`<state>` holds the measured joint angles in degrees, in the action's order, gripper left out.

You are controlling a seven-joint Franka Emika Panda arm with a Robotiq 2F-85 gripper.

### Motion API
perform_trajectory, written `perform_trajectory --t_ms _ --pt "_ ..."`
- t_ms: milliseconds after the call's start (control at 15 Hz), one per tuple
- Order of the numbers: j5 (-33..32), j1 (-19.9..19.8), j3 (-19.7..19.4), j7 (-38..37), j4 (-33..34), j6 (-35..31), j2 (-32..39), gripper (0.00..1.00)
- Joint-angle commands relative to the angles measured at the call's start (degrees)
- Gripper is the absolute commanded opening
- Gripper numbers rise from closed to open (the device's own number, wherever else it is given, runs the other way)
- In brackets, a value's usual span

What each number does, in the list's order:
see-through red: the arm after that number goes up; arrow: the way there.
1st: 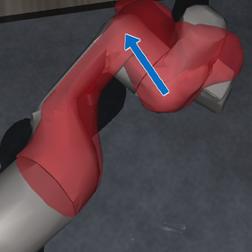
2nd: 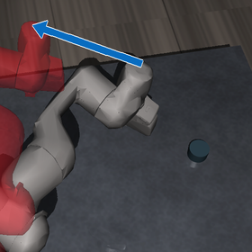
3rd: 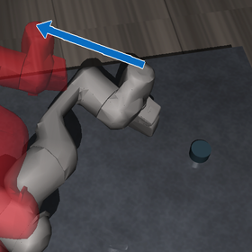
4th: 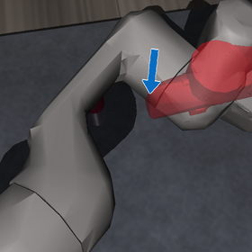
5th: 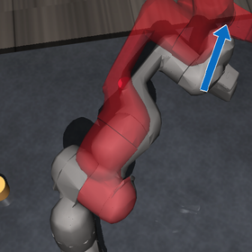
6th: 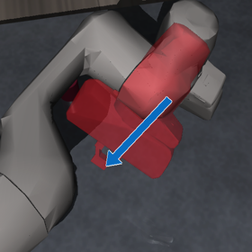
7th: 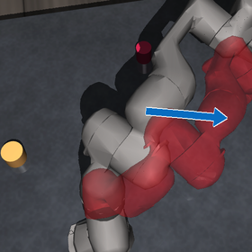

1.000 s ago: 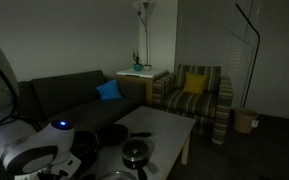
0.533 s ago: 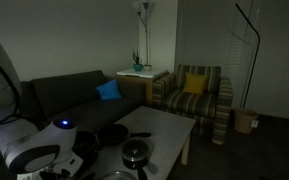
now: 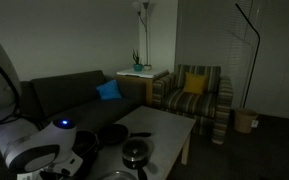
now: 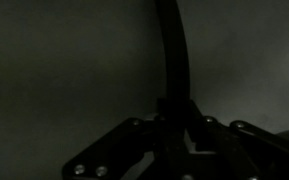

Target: Move the dishing spoon from the pot to the table, to the pot, then to the table

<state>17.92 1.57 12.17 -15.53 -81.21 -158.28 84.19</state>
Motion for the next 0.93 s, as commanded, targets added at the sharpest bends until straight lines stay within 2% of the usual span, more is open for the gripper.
perform_trajectory --t_ms 0,400,867 --pt "0.1 0.9 -0.3 -0.9 -0.7 -0.7 -0.9 0.05" --pt "1.6 2.4 -1.0 -7.5 -9.4 -6.6 -8.6 0.05" --pt "6.6 9.0 -5.4 -14.8 -21.7 -14.1 -19.7 0.05"
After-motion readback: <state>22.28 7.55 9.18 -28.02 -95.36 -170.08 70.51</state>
